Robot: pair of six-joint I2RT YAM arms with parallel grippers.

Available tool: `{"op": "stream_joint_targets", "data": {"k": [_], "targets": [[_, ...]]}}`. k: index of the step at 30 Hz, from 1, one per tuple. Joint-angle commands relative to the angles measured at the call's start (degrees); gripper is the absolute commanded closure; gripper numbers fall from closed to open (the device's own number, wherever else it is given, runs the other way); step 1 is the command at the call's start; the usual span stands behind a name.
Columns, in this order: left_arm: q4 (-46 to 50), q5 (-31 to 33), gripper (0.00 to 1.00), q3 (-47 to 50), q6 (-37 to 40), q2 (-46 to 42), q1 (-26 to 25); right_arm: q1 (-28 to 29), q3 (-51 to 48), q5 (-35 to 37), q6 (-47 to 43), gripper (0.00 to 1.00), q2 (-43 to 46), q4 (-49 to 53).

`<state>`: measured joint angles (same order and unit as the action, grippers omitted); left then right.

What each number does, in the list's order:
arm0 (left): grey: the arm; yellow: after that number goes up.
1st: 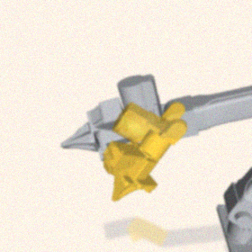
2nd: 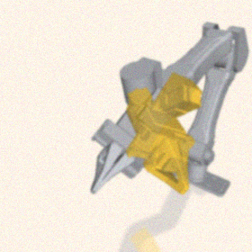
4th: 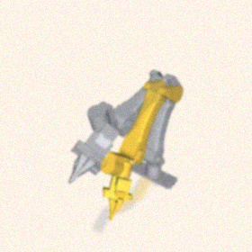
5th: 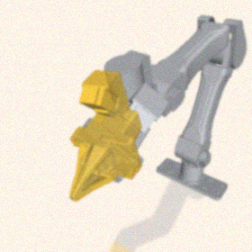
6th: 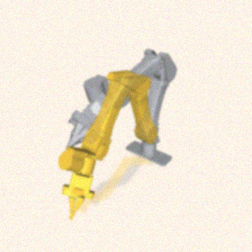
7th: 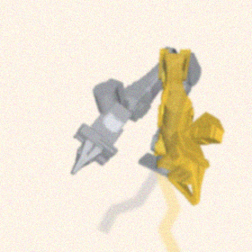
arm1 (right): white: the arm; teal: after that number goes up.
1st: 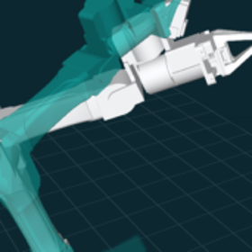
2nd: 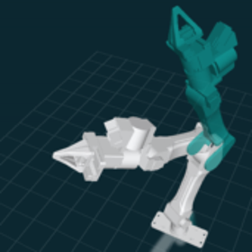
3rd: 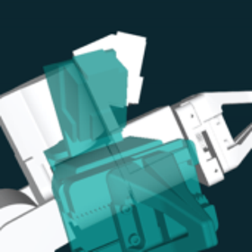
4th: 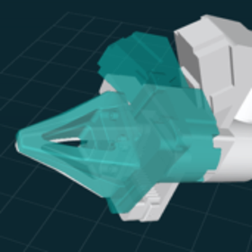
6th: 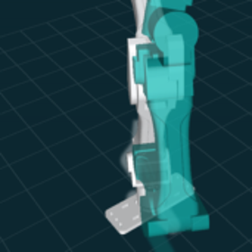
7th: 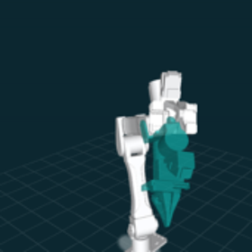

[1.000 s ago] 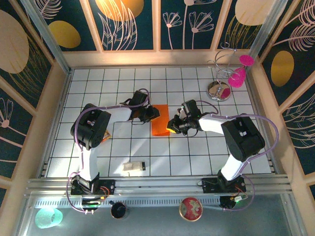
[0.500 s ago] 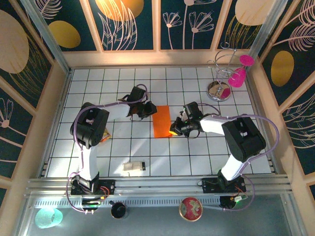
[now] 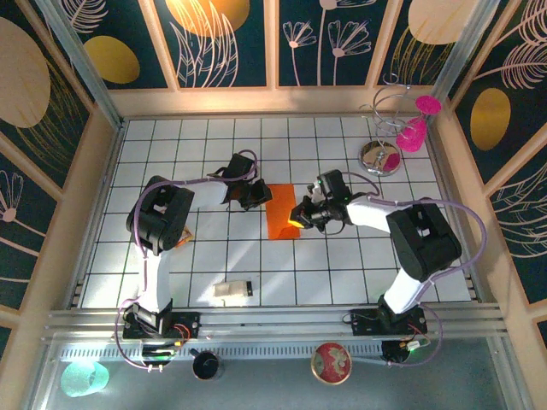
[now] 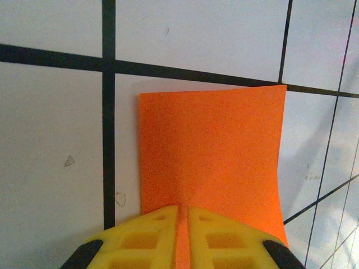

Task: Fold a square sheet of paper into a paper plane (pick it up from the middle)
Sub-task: Fold the triangle a second time at the center of the table.

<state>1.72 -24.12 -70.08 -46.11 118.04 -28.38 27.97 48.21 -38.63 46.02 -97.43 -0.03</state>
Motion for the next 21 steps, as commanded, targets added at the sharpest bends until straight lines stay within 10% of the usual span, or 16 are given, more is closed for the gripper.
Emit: {"op": "stream_joint_targets", "data": {"k": [1, 21], "targets": [[1.5, -0.4, 0.87, 0.6, 0.1, 1.4, 0.0, 1.3, 2.6, -2.0, 1.3, 1.00, -2.9, -2.3], [-0.3, -0.9, 0.85, 1.9, -1.0, 1.1, 0.0, 4.3, 6.7, 2.6, 8.0, 1.00, -10.6, -11.7]]}}
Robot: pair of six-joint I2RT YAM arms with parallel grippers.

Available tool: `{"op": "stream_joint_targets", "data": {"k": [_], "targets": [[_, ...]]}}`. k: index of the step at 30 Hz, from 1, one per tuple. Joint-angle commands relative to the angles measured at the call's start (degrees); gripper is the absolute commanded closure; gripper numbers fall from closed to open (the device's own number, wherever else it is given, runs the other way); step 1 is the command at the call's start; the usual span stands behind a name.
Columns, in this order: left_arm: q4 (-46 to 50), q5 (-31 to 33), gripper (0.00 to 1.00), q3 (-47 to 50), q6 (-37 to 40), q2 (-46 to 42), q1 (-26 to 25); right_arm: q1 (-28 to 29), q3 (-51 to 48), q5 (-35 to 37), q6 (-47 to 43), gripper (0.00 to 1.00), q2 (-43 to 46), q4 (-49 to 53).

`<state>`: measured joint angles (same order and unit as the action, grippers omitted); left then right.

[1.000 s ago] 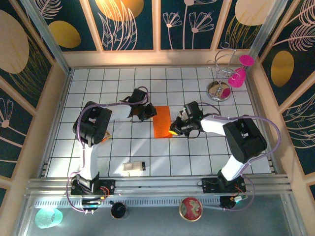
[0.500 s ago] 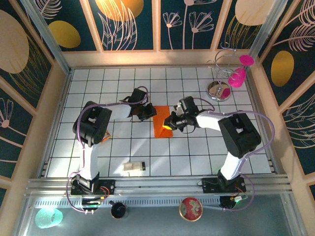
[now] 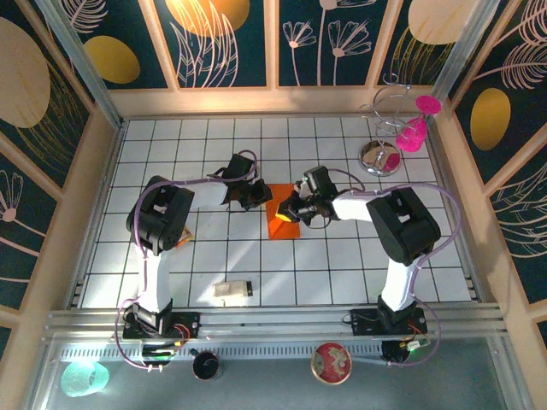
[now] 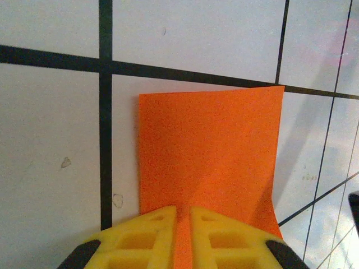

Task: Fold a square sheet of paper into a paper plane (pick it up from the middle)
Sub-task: Fold the triangle a second time at the center of the table.

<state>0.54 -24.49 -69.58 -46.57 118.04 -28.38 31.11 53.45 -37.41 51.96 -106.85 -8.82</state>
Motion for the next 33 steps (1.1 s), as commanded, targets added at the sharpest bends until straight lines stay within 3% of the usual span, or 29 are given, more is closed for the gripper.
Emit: {"op": "stream_joint_targets", "data": {"k": [1, 26, 33], "targets": [[0.8, -0.6, 0.85, 1.5, -0.5, 1.1, 0.0, 1.3, 1.6, 1.5, 2.0, 1.00, -1.4, -2.9], [0.3, -0.4, 0.85, 2.8, -1.1, 0.7, 0.0, 1.4, 1.4, 6.6, 1.7, 1.00, -1.5, 0.3], [0.3, -0.7, 0.85, 2.8, -0.9, 0.7, 0.0, 1.5, 2.1, 3.6, -0.4, 1.00, -1.3, 1.6]]}}
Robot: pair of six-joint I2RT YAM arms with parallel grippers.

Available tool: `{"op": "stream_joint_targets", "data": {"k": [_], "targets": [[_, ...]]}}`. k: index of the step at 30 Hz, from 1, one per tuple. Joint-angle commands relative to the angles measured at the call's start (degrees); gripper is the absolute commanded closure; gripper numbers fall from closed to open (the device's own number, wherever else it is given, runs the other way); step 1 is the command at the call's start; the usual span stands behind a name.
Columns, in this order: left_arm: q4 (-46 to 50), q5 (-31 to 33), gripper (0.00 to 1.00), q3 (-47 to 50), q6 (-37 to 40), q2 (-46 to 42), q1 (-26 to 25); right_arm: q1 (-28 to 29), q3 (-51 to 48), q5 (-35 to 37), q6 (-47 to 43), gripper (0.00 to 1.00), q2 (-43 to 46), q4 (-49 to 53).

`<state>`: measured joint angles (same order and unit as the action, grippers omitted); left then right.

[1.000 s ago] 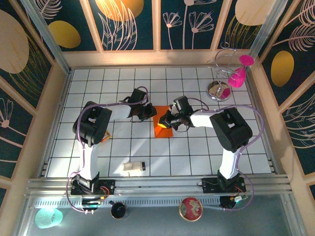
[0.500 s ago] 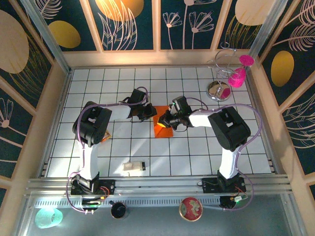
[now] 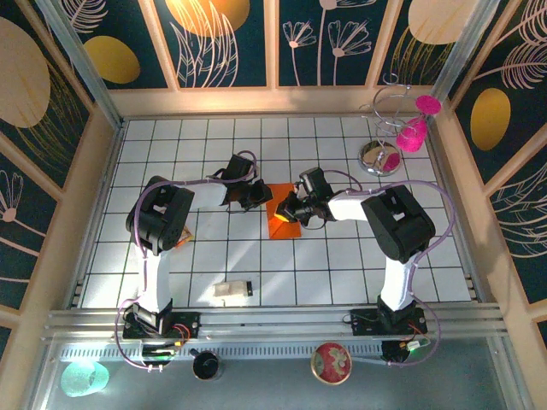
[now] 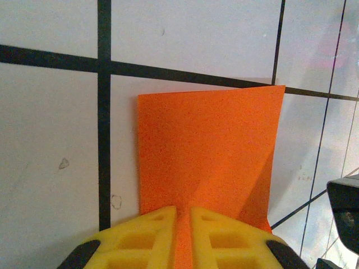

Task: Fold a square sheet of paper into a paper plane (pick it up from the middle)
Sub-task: Fold the triangle a second time at the center of the table.

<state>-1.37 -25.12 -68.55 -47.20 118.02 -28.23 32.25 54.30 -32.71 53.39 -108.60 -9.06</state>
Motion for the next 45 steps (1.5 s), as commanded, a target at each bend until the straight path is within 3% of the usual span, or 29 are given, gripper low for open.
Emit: {"op": "stream_joint_targets", "data": {"k": [1, 8, 45], "targets": [[2.2, -0.1, 0.85, 1.8, -0.3, 0.6, -0.1, 0.5, 1.3, -1.5, -2.2, 1.00, 0.6, 2.2], [2.2, 0.0, 0.85, 1.8, -0.3, 0.6, -0.2, 0.4, 2.1, -0.4, -3.9, 1.00, 1.0, 6.0], [1.9, -0.1, 0.85, 2.3, -0.5, 0.3, -0.2, 0.5, 1.7, 1.1, -0.8, 1.00, -1.3, 1.3]]}}
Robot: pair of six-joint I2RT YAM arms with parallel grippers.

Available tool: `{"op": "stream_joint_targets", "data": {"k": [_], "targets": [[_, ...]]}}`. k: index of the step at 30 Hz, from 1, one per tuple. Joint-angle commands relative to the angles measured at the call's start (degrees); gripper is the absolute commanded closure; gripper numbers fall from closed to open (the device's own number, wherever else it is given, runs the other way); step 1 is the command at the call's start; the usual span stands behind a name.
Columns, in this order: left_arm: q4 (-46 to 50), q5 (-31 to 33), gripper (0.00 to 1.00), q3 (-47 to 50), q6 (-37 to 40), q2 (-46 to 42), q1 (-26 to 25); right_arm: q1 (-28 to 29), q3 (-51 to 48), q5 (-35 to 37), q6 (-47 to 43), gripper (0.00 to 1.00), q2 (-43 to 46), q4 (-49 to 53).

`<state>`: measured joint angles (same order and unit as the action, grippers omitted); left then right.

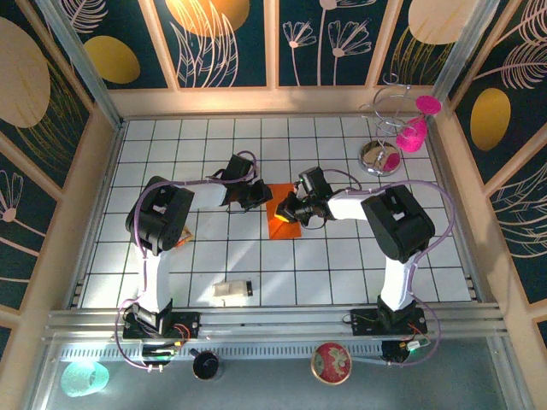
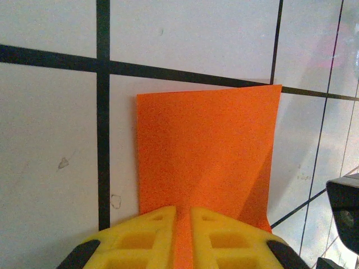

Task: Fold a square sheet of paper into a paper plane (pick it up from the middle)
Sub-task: Fold the triangle a second time at the center of the table.

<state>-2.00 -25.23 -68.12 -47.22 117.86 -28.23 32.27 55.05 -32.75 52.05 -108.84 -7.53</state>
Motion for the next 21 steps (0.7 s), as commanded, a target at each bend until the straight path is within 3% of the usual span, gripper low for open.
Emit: {"op": "stream_joint_targets", "data": {"k": [1, 21], "targets": [[2.5, 0.0, 0.85, 1.9, -0.6, 0.4, -0.2, 0.5, 1.0, 1.4, 0.5, 1.00, -1.1, -0.1], [2.3, -0.1, 0.85, 2.3, -0.7, 0.1, -0.2, 0.5, 1.2, 1.4, 1.6, 1.00, -1.9, -1.8]]}}
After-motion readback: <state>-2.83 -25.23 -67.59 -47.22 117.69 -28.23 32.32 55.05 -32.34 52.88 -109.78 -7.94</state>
